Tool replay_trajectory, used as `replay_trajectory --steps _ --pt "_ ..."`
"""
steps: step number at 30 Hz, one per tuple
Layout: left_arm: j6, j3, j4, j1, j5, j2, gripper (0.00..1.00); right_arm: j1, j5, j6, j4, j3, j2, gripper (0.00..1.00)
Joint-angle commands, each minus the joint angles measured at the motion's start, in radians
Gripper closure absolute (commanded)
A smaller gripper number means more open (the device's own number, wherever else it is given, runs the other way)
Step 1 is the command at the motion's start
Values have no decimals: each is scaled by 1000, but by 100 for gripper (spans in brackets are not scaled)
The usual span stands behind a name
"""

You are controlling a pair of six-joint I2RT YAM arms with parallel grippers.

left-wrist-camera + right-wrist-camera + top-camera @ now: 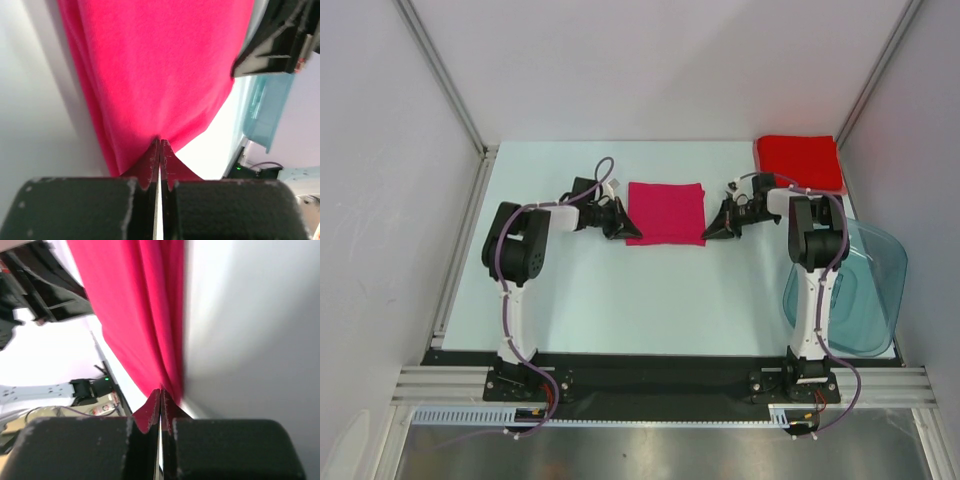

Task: Fold and stack the t-shirts
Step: Fold the tshirt, then neatly place the folded tshirt to the corner

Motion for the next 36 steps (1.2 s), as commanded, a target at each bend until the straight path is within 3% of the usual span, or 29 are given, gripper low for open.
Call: replay_trajectory --steps 1,5,6,7,10,12,15,20,25,36 --pt "122 -15 -111 15 -140 -92 98 -10 151 -46 -62 -52 -123 100" --pt "203 -24 -194 -12 -240 -233 88 -8 242 -66 -148 -64 -273 96" --pt "218 -26 -208 -21 -262 -259 83 -7 265 -66 -157 -70 -301 84" --pt "234 -26 -221 -34 -286 -315 75 -5 311 -63 -165 -76 -330 81" --pt "292 -30 -252 -97 -375 -382 67 -11 391 -28 -154 -112 -421 63" --pt "341 -30 -274 -167 -464 -423 64 -18 422 5 -137 -136 -461 51" --pt "419 2 -330 -282 -613 -434 56 -30 472 36 -129 -168 -510 43" --pt "603 10 -329 -497 -863 -426 53 -31 589 51 -106 -188 -614 33" --pt "799 22 -269 -649 -1110 -327 51 -89 684 74 -143 -187 -654 31" --pt "1028 171 -178 -753 -1236 -61 52 -199 607 65 -108 -283 -712 29"
